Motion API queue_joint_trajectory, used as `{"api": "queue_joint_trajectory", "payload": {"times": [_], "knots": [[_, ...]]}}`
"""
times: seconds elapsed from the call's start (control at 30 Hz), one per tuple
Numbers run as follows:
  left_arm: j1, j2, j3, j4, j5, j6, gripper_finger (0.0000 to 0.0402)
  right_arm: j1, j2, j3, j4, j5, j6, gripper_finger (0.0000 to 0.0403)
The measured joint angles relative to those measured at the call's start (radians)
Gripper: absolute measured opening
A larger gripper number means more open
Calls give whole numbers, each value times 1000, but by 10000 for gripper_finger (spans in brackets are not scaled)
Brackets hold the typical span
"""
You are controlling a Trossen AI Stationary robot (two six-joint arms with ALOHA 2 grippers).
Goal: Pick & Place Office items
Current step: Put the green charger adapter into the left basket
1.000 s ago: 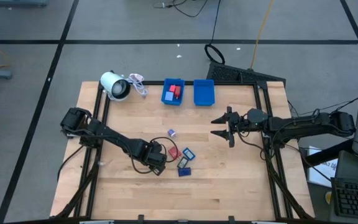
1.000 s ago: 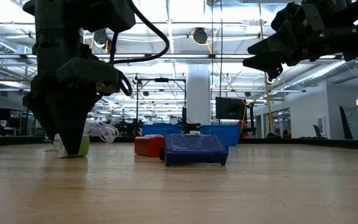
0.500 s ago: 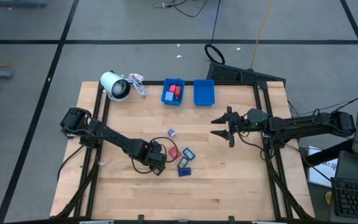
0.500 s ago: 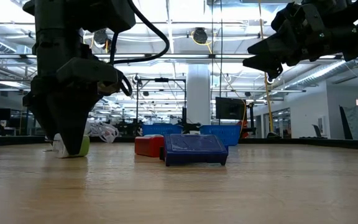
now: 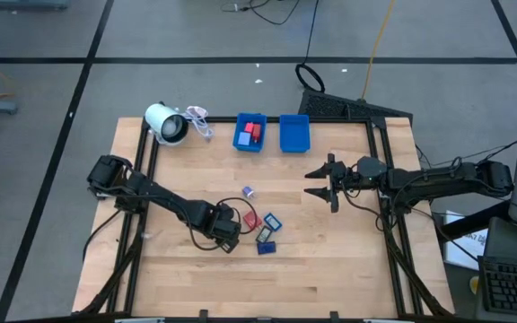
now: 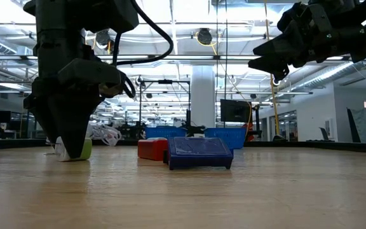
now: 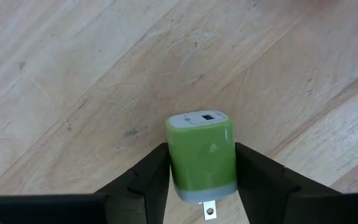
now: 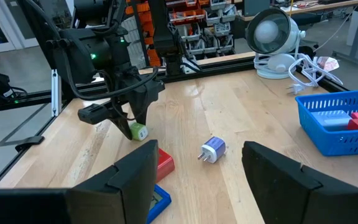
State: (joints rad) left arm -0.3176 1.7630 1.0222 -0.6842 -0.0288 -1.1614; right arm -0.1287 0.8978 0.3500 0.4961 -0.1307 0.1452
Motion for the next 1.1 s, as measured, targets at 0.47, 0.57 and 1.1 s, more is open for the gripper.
{"api": "queue_joint_trajectory", "payload": {"times": [0.47,0.57,1.1], "knots": [[0,0,0,8,-18,-5,199,0,0,0,0,0,0,222],[0,0,0,8,-18,-7,189,0,0,0,0,0,0,222],[3,-2,0,23,-87,4,136,0,0,0,0,0,0,222]]}}
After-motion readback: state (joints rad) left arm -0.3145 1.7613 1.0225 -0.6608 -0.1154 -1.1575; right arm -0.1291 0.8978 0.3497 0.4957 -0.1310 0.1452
